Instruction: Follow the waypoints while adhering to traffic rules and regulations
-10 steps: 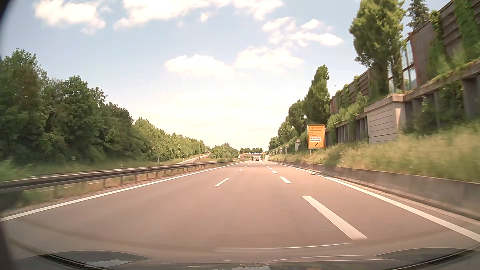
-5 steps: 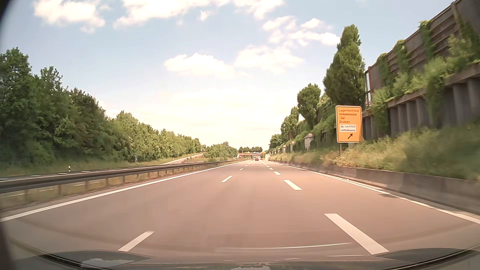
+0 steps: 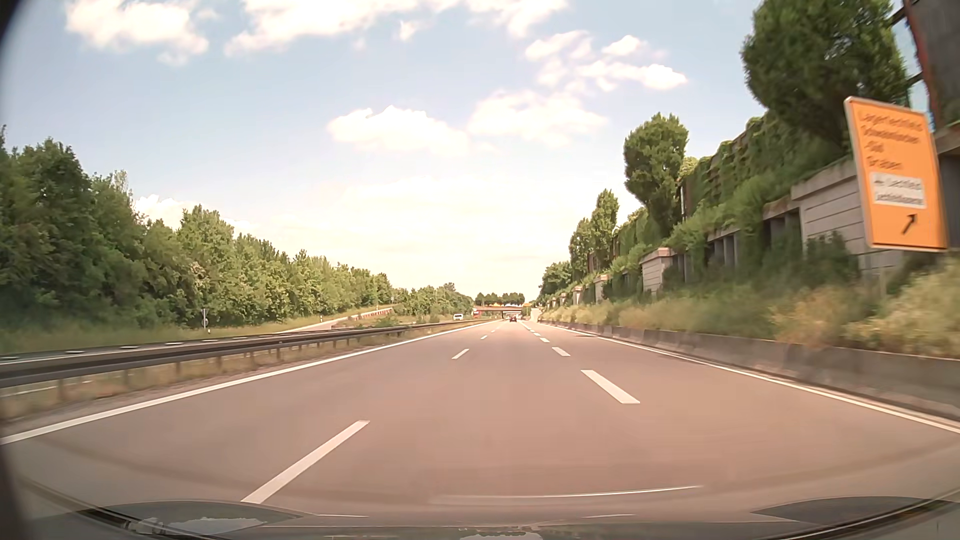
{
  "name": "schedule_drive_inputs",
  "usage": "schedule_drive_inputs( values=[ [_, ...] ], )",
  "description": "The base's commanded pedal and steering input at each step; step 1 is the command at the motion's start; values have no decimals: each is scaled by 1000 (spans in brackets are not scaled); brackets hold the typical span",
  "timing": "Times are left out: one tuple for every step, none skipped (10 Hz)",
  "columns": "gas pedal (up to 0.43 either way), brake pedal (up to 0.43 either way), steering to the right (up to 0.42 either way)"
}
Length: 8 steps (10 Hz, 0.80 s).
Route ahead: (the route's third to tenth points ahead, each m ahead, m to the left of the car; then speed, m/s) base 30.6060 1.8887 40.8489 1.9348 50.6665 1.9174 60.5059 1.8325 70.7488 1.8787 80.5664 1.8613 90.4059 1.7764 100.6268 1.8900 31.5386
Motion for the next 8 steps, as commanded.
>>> schedule_drive_inputs(
  values=[
    [260, 12, 0],
    [248, 12, -1],
    [228, 12, -1],
    [220, 12, -1],
    [197, 12, -1],
    [209, 12, -1],
    [209, 12, -1],
    [209, 12, -1]
  ],
)
